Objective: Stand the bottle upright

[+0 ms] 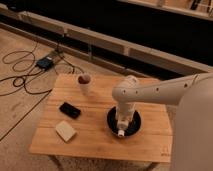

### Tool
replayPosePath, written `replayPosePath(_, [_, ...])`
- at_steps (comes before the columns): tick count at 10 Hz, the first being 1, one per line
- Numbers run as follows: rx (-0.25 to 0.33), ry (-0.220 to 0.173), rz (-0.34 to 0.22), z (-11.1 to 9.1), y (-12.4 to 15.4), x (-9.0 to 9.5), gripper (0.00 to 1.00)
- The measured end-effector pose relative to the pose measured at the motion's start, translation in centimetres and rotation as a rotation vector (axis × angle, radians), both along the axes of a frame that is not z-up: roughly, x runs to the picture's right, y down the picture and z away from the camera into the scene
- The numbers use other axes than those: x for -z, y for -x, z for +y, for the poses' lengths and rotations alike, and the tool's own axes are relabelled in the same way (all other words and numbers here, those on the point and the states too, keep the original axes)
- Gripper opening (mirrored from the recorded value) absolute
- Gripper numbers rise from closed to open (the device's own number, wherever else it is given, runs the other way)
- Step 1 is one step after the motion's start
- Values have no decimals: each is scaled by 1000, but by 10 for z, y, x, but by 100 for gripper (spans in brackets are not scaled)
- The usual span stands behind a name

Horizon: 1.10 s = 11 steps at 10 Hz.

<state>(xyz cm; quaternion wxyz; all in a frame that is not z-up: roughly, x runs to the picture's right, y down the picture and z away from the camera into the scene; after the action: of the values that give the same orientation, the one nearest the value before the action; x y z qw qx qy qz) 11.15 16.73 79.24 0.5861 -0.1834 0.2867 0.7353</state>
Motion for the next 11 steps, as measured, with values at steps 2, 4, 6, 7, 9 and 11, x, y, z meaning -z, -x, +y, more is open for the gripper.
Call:
replayPosePath(2, [-60,40,-10,-22,-5,5,0])
replayPosePath(4, [-144,96,-20,-35,-17,1,0])
replayPosePath(6, [-232,145,-37,-51,-31,-12,0])
replayPosePath(7, [-257,155,-43,-59,-37,-16,0])
replayPosePath(9, [-327,168,-56,-84,-54,-28,0])
replayPosePath(11, [-389,179,-52,-100,-68,-34,0])
